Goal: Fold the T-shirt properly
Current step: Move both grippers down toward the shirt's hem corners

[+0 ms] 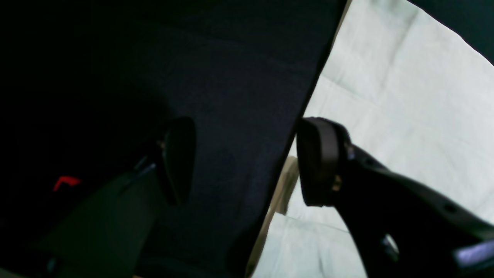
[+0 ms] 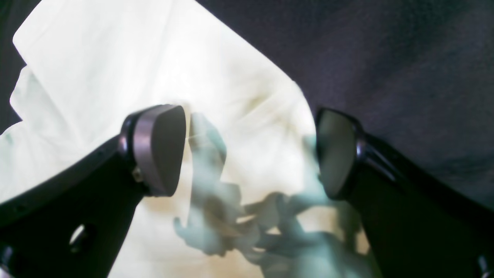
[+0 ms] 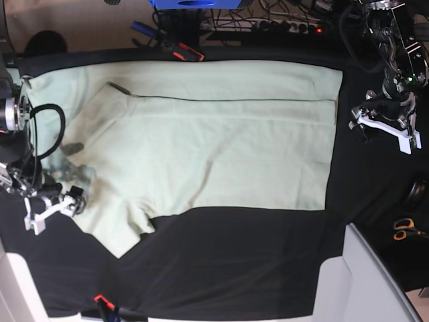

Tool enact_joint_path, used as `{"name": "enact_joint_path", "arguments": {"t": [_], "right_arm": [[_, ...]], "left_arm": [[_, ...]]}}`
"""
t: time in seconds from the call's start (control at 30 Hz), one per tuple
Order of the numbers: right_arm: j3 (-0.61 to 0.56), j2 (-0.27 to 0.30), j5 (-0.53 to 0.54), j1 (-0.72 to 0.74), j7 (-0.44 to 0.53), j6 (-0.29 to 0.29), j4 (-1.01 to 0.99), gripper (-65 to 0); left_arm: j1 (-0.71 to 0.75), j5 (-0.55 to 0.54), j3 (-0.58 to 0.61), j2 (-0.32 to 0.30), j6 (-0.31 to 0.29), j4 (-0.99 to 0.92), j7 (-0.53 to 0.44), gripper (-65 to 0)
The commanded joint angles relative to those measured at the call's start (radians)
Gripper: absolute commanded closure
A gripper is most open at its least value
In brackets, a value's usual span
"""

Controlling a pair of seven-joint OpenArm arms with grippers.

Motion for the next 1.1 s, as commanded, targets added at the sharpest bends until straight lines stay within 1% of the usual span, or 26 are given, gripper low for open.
{"name": "enact_joint_path", "arguments": {"t": [0.0, 0.17, 0.23, 0.27, 0.4, 0.43, 0.57, 0.63, 0.7, 0.77, 0.87, 0.97, 1.07], "right_arm": [[0.003, 0.016, 0.009, 0.032, 0.02, 0.004, 0.014, -49.6], [-0.001, 0.013, 0.009, 0.032, 0.02, 0.002, 0.014, -49.3], [-0.003, 0.013, 0.009, 0.032, 0.02, 0.001, 0.014, -47.3], [-0.003, 0.013, 0.009, 0.032, 0.02, -0.001, 0.014, -44.0], [-0.003, 0.01, 0.009, 0.032, 0.023, -0.003, 0.014, -24.1], [-0.003, 0.009, 0.009, 0.032, 0.025, -0.003, 0.014, -20.5], [-0.003, 0.009, 0.007, 0.032, 0.025, -0.003, 0.014, -16.4], [-0.003, 0.009, 0.007, 0.032, 0.025, -0.003, 0.014, -10.0], [-0.004, 0.01, 0.007, 0.032, 0.026, -0.003, 0.014, -0.7], [-0.004, 0.01, 0.007, 0.032, 0.026, -0.003, 0.014, -0.1], [-0.004, 0.01, 0.007, 0.032, 0.026, -0.003, 0.014, -0.1], [-0.004, 0.01, 0.007, 0.029, 0.026, -0.003, 0.014, -0.1], [-0.004, 0.01, 0.007, 0.029, 0.026, -0.003, 0.014, -0.1]], "left_arm": [[-0.001, -0.008, -0.005, -0.013, -0.005, 0.014, -0.018, -40.1], [0.003, -0.008, -0.005, -0.013, -0.005, 0.014, -0.018, -40.1], [0.003, -0.008, -0.005, -0.013, -0.005, 0.014, -0.018, -40.1], [0.003, -0.008, -0.005, -0.013, -0.005, 0.014, -0.018, -40.1], [0.003, -0.008, -0.005, -0.013, -0.005, 0.014, -0.018, -40.1], [0.003, -0.006, -0.005, -0.013, -0.005, 0.014, -0.018, -40.1], [-0.006, -0.003, -0.005, -0.013, -0.005, 0.014, -0.016, -40.1], [-0.009, -0.001, -0.005, -0.013, -0.005, 0.014, -0.019, -40.1], [-0.026, -0.001, -0.001, -0.016, -0.005, 0.014, -0.019, -40.1], [-0.063, 0.0, 0.001, -0.016, -0.005, 0.0, -0.016, -40.3], [-0.139, 0.002, 0.001, -0.026, -0.005, -0.079, -0.016, -40.3], [-0.213, 0.002, 0.018, -0.065, -0.005, -0.178, -0.015, -40.3], [-0.32, 0.002, 0.076, -0.101, -0.005, -0.3, -0.015, -40.8]]}}
